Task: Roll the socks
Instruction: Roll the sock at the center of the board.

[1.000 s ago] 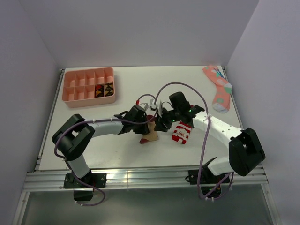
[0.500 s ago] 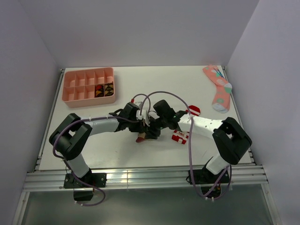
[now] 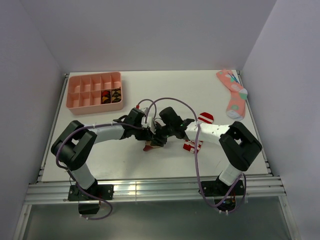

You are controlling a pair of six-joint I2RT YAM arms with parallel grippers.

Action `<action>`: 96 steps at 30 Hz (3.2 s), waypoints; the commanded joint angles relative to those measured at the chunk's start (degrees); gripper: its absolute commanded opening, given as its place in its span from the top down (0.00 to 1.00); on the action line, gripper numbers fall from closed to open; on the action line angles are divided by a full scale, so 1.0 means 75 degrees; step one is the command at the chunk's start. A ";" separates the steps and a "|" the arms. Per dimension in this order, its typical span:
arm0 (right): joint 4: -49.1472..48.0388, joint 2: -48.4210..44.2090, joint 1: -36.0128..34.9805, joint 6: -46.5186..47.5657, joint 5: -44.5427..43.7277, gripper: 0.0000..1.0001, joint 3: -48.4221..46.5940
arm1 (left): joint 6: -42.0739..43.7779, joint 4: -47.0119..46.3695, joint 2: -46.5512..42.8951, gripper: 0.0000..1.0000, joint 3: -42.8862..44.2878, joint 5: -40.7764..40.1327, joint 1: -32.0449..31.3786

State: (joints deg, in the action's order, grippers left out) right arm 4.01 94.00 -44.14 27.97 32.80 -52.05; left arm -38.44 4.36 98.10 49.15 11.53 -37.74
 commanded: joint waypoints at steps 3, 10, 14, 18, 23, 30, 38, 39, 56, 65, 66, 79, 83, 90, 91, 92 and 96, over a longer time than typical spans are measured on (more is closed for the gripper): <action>-0.0383 0.0135 -0.0068 -0.0236 -0.0506 0.53 0.0062 | 0.0414 0.1927 0.0607 1.00 -0.0740 -0.1174 0.0180; -0.0160 0.0112 -0.0068 -0.0272 -0.0155 0.53 0.0003 | 0.0297 0.1926 0.0665 1.00 -0.0810 -0.1233 0.0355; -0.0113 -0.0215 -0.0044 0.0078 -0.0060 0.53 0.0131 | 0.0285 0.1926 0.0654 1.00 -0.0822 -0.1221 0.0391; -0.0231 -0.0638 0.0236 0.0232 0.0696 0.53 0.0226 | 0.0297 0.1903 0.0665 1.00 -0.0834 -0.1174 0.0379; -0.0500 -0.0685 0.0495 0.0617 0.0819 0.55 0.0401 | 0.0215 0.1903 0.0701 1.00 -0.0857 -0.1244 0.0403; 0.0168 -0.0544 0.0495 0.1451 0.0807 0.59 0.0283 | 0.0004 0.1845 0.0642 1.00 -0.0998 -0.1326 0.0426; 0.0239 -0.0580 0.0296 0.1310 0.0631 0.56 0.0378 | -0.0125 0.1926 0.0712 1.00 -0.0986 -0.1444 0.0438; 0.0215 -0.0545 0.0272 0.1322 0.0596 0.56 0.0366 | -0.0137 0.1915 0.0689 1.00 -0.0998 -0.1455 0.0449; 0.0075 0.0463 -0.0068 0.0807 -0.0235 0.58 -0.0185 | -0.0207 0.1844 0.0349 1.00 -0.1244 -0.1408 0.0496; 0.0063 0.0768 -0.0115 0.0607 -0.0576 0.51 -0.0442 | -0.0207 0.1692 0.0349 1.00 -0.1291 -0.1233 0.0508; 0.0086 0.0814 -0.0115 0.0619 -0.0646 0.51 -0.0477 | -0.0219 0.1692 0.0349 1.00 -0.1291 -0.1221 0.0496; 0.0520 0.1435 -0.0255 0.0326 -0.0951 0.42 -0.1040 | -0.0606 0.1048 0.0092 1.00 -0.1642 -0.0893 0.0625; 0.0801 0.1670 -0.0255 0.0221 -0.0881 0.55 -0.1344 | -0.0746 0.0895 -0.0294 1.00 -0.1783 -0.0823 0.0625; 0.2039 0.1811 -0.0255 0.0127 -0.0028 0.72 -0.1848 | -0.0781 0.0216 -0.0612 0.99 -0.2017 -0.0494 0.0613; 0.2264 0.1869 -0.0220 0.0138 0.0126 0.75 -0.1942 | -0.0805 0.0134 -0.0635 1.00 -0.2052 -0.0471 0.0613; 0.2521 0.1904 -0.0185 0.0173 0.0266 0.76 -0.2117 | -0.0840 -0.0075 -0.0693 1.00 -0.2146 -0.0471 0.0579; 0.3762 0.1986 0.0037 0.0267 0.1075 0.76 -0.2609 | -0.1097 -0.0498 -0.0846 1.00 -0.2345 -0.0622 0.0380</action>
State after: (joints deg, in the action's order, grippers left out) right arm 20.18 107.53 -45.04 31.22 35.66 -68.29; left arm -47.55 -7.49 90.04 35.57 12.19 -32.75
